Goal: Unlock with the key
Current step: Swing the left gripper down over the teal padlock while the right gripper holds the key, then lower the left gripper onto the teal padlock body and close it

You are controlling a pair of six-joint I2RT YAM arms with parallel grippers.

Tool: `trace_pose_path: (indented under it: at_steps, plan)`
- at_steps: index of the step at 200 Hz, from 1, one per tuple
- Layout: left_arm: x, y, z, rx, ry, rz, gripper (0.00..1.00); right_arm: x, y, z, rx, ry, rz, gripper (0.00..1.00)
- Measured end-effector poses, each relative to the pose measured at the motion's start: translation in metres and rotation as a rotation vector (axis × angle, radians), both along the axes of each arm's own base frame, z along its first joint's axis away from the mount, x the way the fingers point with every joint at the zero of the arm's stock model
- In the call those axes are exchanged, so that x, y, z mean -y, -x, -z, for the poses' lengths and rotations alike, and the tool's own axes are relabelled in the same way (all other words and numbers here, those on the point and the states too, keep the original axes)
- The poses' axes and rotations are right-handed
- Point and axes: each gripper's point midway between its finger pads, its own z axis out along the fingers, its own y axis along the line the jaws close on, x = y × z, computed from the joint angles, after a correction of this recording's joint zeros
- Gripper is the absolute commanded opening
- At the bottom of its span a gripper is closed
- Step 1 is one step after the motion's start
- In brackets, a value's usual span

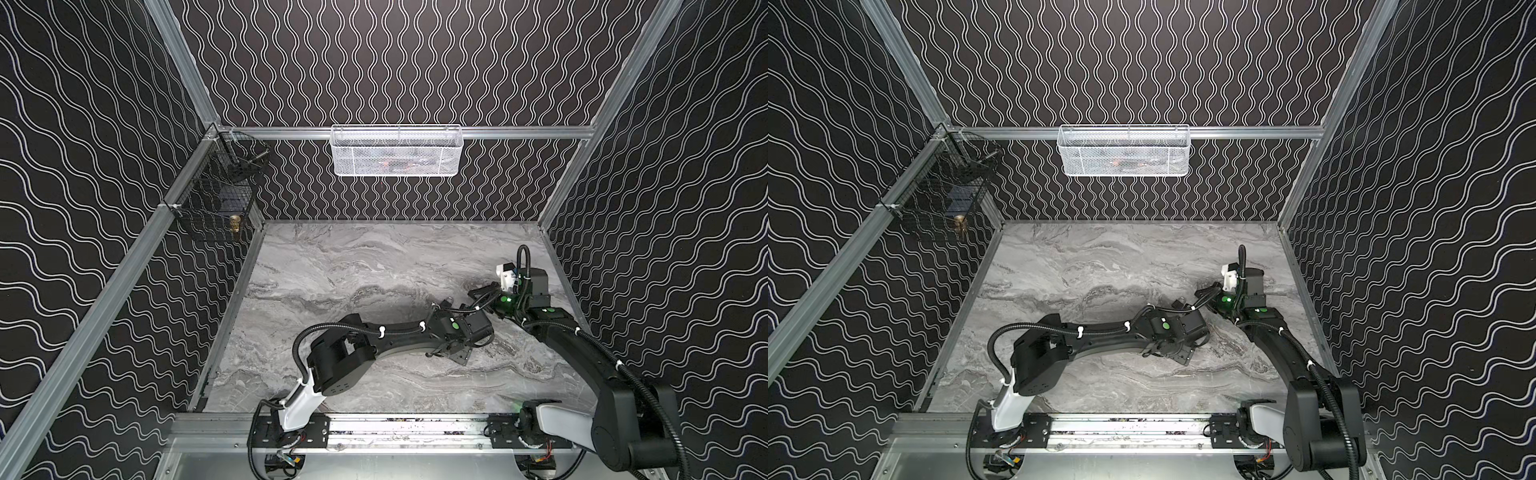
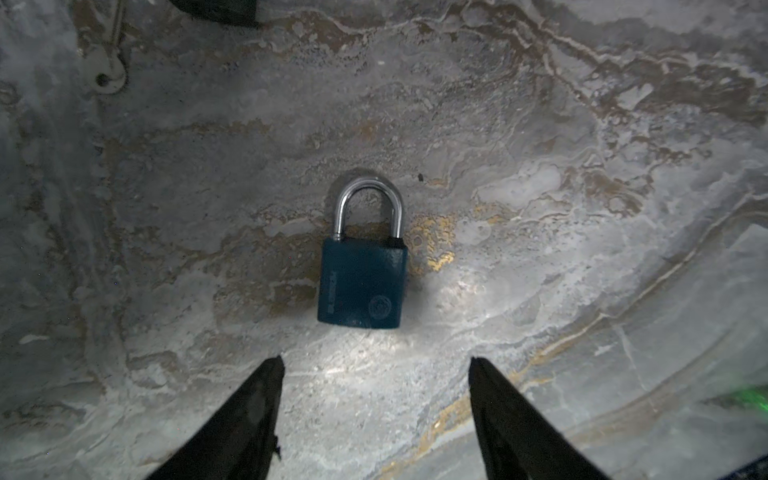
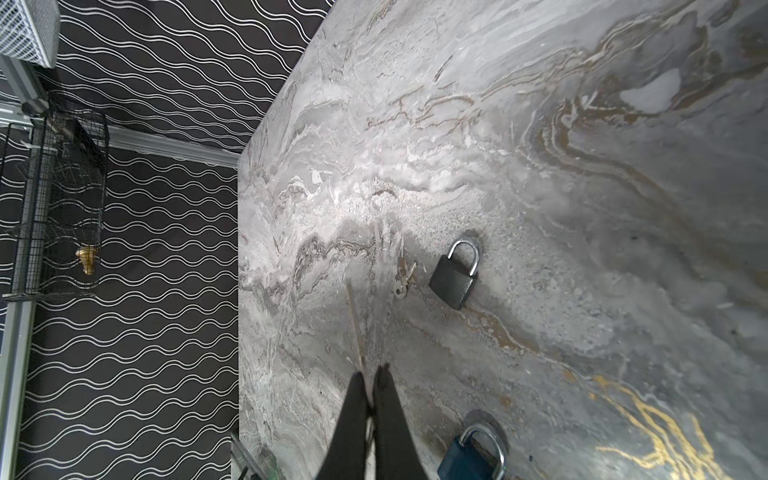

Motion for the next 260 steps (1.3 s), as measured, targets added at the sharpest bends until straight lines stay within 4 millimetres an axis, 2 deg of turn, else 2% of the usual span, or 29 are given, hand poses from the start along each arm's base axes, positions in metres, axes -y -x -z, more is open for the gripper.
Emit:
trace_pose_path:
  at_steps: [30, 81, 124, 160, 174, 222, 244, 260]
  plan:
    - [-0.005, -0.012, 0.009, -0.010, -0.023, -0.025, 0.69, 0.001, -0.002, 0.003, -0.011, -0.006, 0.002, 0.00]
    - [0.004, -0.014, 0.020, -0.024, -0.052, 0.002, 0.70, 0.003, -0.004, 0.002, -0.013, -0.014, 0.004, 0.00]
    - [0.012, -0.017, 0.028, -0.026, -0.063, 0.003, 0.61, 0.003, -0.005, 0.008, -0.031, -0.017, 0.004, 0.00]
    - [0.006, -0.020, 0.031, -0.042, -0.048, -0.014, 0.53, 0.001, -0.005, 0.005, -0.027, -0.028, -0.015, 0.00]
    - [-0.003, -0.022, 0.031, -0.051, -0.047, -0.043, 0.48, 0.000, -0.005, 0.004, -0.022, -0.030, -0.023, 0.00]
    - [-0.021, -0.023, 0.034, -0.056, -0.039, -0.090, 0.45, -0.003, -0.003, 0.003, -0.017, -0.035, -0.041, 0.00]
    - [-0.044, -0.021, 0.035, -0.061, -0.046, -0.137, 0.44, -0.004, -0.002, 0.006, -0.029, -0.042, -0.051, 0.00]
    - [-0.068, -0.016, 0.035, -0.069, -0.051, -0.191, 0.44, -0.008, -0.001, 0.007, -0.035, -0.044, -0.063, 0.00]
